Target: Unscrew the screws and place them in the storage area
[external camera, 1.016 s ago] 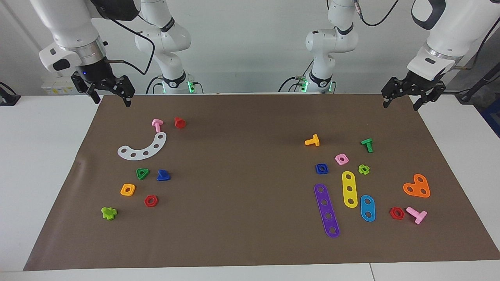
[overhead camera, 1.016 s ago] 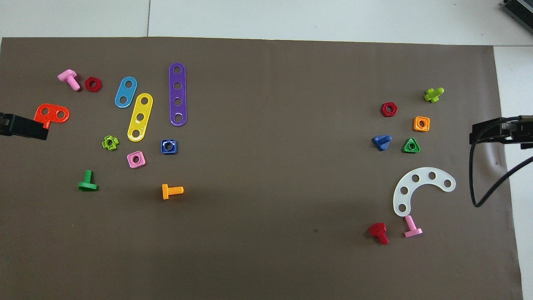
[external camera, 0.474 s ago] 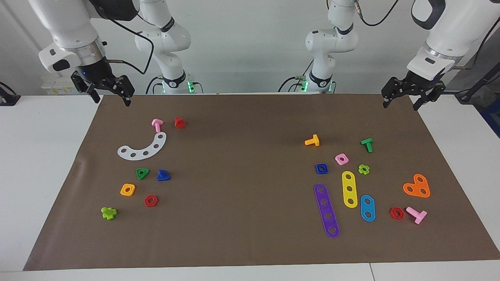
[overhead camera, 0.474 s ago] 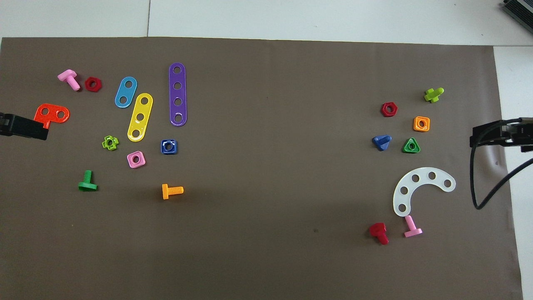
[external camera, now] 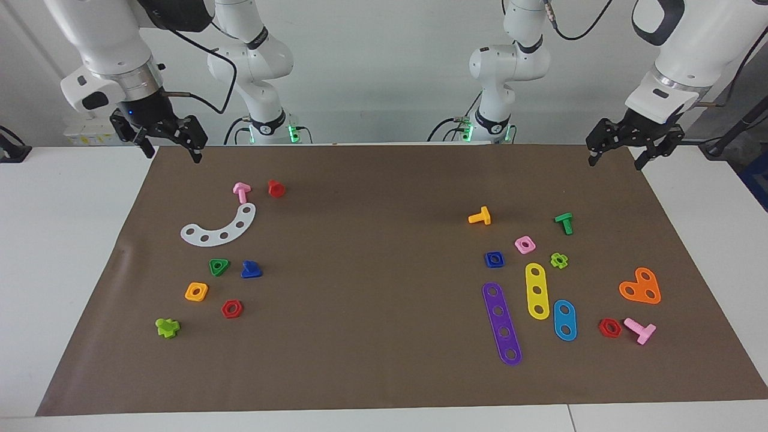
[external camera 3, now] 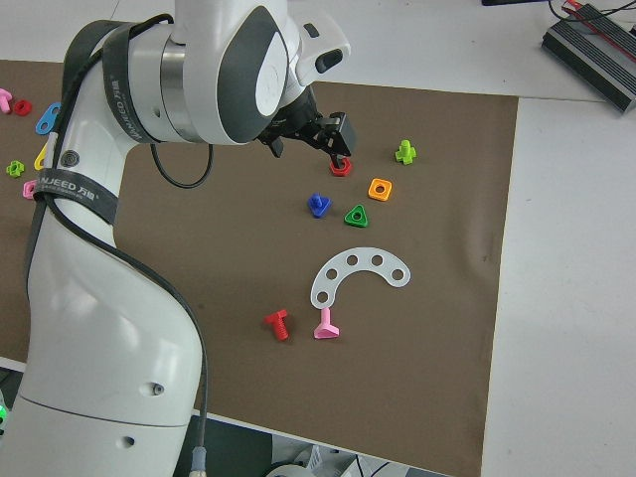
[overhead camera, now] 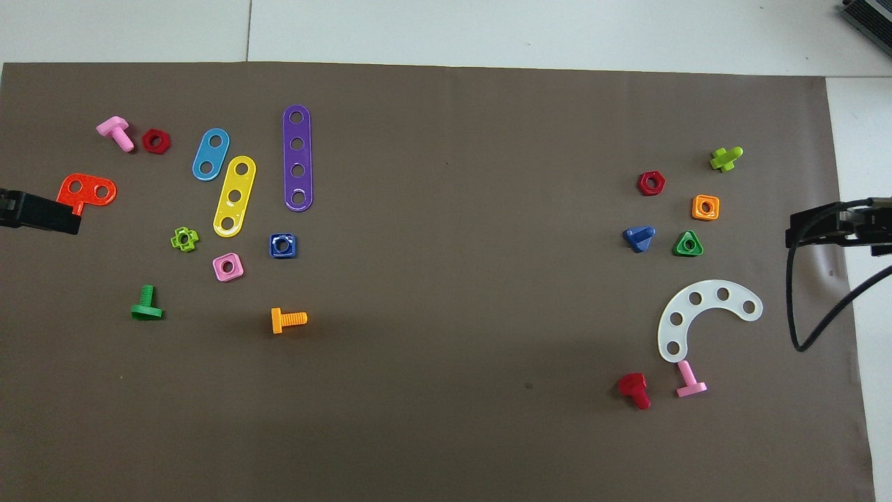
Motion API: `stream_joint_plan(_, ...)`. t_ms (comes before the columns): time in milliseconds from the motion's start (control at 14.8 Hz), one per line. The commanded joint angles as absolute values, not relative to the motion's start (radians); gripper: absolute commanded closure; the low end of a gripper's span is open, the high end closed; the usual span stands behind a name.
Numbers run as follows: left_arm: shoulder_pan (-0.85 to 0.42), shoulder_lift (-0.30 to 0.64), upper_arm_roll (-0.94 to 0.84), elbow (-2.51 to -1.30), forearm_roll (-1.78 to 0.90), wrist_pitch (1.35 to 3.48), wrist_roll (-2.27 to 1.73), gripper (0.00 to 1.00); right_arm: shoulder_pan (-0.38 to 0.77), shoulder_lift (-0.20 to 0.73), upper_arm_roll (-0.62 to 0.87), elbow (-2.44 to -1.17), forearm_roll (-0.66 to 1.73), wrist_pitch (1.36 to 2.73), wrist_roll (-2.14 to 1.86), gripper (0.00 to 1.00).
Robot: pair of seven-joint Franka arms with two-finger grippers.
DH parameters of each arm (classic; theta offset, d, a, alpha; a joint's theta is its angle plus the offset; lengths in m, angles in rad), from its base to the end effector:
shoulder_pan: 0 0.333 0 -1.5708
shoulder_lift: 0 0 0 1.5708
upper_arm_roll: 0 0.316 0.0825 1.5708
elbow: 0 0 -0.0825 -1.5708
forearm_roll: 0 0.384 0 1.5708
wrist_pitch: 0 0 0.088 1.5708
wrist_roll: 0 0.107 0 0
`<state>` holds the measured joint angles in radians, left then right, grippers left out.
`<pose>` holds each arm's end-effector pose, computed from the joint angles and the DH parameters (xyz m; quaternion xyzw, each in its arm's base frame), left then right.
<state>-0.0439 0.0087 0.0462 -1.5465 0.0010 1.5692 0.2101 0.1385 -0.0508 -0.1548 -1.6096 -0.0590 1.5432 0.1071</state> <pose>0.5574 0.0013 0.6310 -0.9946 0.1037 -0.0069 0.0014 0.5356 -0.0174 0.6313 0.9977 -0.0621 -0.0069 0.0259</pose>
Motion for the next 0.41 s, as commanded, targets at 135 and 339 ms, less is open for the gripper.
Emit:
stream_joint_plan(135, -0.029, -0.003, 0.038, -1.554, -0.014, 1.555, 0.219, 0.00, 0.144, -0.037, -0.150, -1.549, -0.031, 1.460, 0.078, 0.00)
stream_joint_plan(339, -0.028, -0.003, 0.038, -1.554, -0.014, 1.555, 0.219, 0.00, 0.144, -0.040, -0.150, -1.562, -0.026, 1.476, 0.075, 0.00)
